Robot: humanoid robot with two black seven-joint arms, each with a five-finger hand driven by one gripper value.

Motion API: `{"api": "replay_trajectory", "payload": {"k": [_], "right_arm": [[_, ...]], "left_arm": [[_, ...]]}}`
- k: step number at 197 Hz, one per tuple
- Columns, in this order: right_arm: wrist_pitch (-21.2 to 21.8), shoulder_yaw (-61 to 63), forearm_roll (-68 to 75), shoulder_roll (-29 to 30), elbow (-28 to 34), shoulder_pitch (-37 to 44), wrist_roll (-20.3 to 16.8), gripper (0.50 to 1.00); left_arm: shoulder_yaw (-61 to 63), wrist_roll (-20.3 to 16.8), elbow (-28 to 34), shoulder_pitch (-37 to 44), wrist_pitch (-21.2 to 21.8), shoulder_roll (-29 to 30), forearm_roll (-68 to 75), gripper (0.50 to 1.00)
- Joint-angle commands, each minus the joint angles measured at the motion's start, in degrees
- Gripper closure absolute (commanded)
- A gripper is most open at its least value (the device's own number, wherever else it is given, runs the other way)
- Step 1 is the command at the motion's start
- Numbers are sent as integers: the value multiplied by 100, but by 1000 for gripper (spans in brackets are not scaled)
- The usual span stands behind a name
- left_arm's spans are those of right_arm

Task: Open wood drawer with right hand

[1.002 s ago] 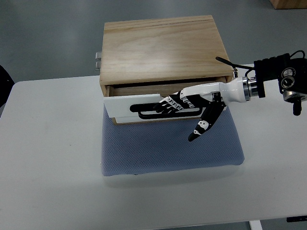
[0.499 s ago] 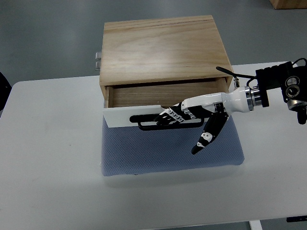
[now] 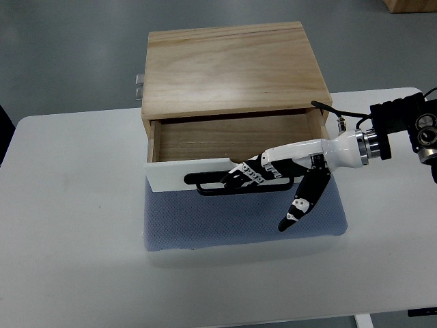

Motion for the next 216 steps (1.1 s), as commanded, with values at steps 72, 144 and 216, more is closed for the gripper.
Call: {"api": "replay_trajectory", "payload": {"k": [72, 144, 216], "right_arm": [[79, 265, -8, -134, 15, -8, -1, 556], [345, 774, 27, -441, 24, -52, -1, 556], [345, 1829, 432, -978, -117, -87, -10, 556]], "left_arm": [[0, 0, 0, 0, 0, 0, 0, 500], [0, 0, 0, 0, 0, 0, 0, 500], [0, 0, 0, 0, 0, 0, 0, 500]]}}
